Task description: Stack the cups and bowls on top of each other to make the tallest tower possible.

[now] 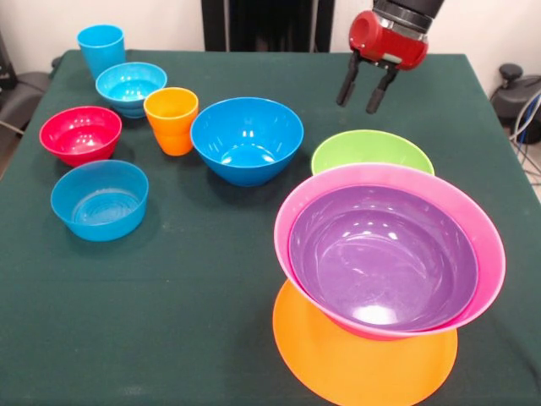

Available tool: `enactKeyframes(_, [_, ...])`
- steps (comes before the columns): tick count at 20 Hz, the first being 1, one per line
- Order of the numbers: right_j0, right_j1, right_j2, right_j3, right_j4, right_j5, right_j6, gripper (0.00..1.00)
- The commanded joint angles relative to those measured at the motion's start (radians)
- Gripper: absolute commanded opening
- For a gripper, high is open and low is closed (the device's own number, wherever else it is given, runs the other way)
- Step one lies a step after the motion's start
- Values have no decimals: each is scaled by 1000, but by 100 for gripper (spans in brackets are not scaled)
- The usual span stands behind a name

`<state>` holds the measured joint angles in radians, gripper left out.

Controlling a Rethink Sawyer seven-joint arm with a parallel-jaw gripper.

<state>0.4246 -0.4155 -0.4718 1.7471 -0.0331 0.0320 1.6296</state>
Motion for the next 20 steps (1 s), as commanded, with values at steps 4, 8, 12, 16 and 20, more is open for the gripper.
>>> enactKeyframes(4, [59,37,126,-155,-8,119,79,100])
enactKeyframes(8, [77,38,115,-171,0,150,86,100])
enactKeyframes(12, [93,27,107,-189,1,198,86,100])
enactKeyframes(16, [101,29,102,-210,2,228,88,100])
enactKeyframes(20, [98,57,107,-228,1,208,103,100])
